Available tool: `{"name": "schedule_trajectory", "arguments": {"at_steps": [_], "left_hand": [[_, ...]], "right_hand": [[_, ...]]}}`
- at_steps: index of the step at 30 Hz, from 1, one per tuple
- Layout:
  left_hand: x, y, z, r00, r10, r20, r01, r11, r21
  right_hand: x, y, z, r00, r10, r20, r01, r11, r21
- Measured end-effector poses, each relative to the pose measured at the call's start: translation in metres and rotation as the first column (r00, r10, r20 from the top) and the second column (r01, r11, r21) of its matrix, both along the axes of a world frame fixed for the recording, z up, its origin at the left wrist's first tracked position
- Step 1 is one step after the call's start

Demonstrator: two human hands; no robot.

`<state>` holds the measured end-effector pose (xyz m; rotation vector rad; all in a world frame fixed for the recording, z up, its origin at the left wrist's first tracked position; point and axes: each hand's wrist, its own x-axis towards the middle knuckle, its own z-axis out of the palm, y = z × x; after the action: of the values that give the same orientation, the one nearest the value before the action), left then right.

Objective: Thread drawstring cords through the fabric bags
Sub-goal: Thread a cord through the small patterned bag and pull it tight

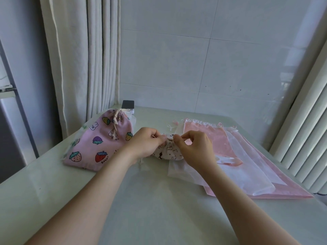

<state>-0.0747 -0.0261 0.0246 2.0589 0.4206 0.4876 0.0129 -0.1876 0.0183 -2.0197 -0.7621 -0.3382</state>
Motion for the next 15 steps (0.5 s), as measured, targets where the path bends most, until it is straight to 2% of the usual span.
{"name": "schedule_trajectory", "arguments": {"at_steps": [9,15], "left_hand": [[0.002,0.006,-0.004,0.999,0.032,0.04,-0.031,0.999,-0.023],[0.011,-0.008,-0.006,0.987,0.044,0.156,0.007,0.95,-0.311]], "right_hand": [[-0.002,0.009,-0.005,0.999,-0.04,0.021,0.041,0.998,-0.04],[0.003,0.003,-0.006,0.997,-0.044,-0.057,0.042,0.999,-0.031]]}}
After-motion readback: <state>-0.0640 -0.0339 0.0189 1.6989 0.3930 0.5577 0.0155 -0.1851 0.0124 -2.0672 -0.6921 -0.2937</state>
